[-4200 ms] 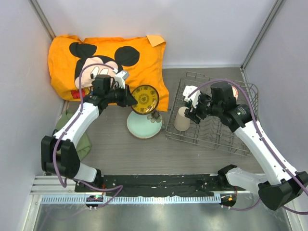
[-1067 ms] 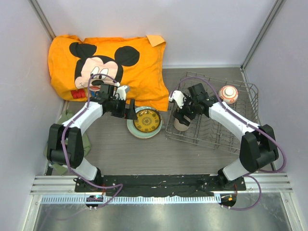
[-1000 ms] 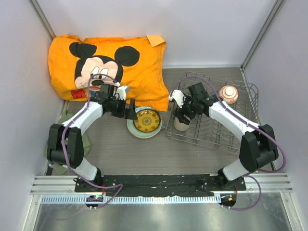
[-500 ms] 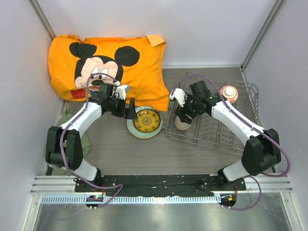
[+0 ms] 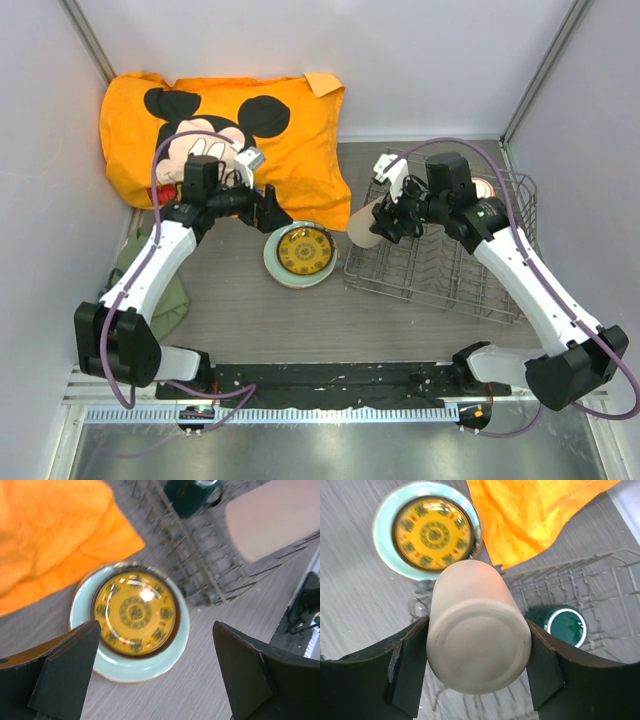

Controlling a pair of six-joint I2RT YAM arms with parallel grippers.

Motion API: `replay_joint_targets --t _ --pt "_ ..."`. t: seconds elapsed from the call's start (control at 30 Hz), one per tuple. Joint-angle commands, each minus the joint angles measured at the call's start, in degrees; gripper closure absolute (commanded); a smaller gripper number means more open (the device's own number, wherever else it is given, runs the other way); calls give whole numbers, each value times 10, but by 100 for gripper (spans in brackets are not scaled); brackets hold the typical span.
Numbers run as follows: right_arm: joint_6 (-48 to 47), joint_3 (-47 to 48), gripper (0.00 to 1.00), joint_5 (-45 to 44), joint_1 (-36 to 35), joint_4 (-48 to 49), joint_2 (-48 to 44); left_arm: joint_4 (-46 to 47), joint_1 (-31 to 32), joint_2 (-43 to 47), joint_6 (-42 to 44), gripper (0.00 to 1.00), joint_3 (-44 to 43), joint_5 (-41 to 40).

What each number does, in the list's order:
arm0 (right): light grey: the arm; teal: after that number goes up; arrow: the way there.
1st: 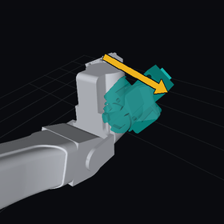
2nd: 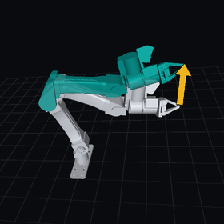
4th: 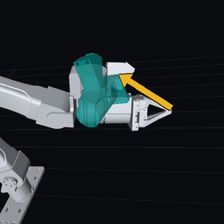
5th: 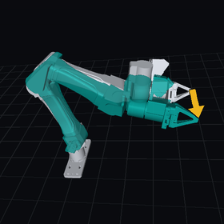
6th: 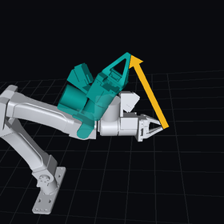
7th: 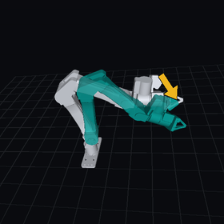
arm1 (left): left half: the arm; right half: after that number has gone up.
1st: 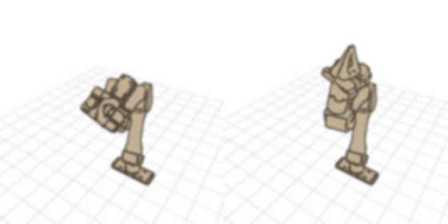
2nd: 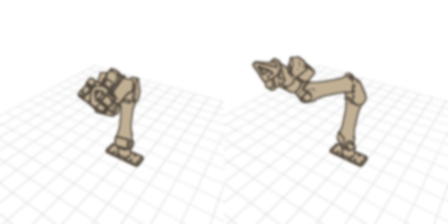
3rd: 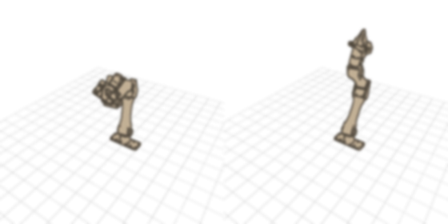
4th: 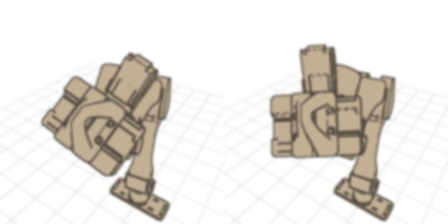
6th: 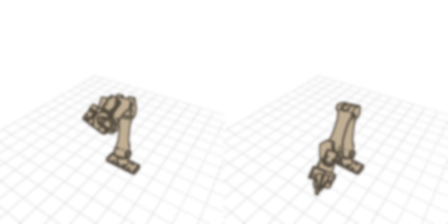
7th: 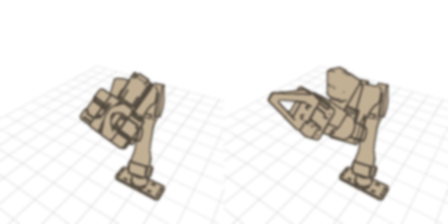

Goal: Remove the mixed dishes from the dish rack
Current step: Pick up the cup from the dish rack.

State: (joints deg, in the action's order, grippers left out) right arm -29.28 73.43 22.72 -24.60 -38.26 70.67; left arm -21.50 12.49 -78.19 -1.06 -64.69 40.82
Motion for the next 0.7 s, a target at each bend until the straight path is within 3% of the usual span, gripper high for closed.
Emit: replay_joint_targets --t 0.0,0.37,0.67 --pt "82 23 71 49 1 62 -25 78 8 18 -49 0 -35 98" --pt "165 47 73 141 4 141 -28 167 69 -47 -232 5 -78 218" --pt "167 70 75 145 3 147 -32 229 77 -71 -282 11 -65 235"
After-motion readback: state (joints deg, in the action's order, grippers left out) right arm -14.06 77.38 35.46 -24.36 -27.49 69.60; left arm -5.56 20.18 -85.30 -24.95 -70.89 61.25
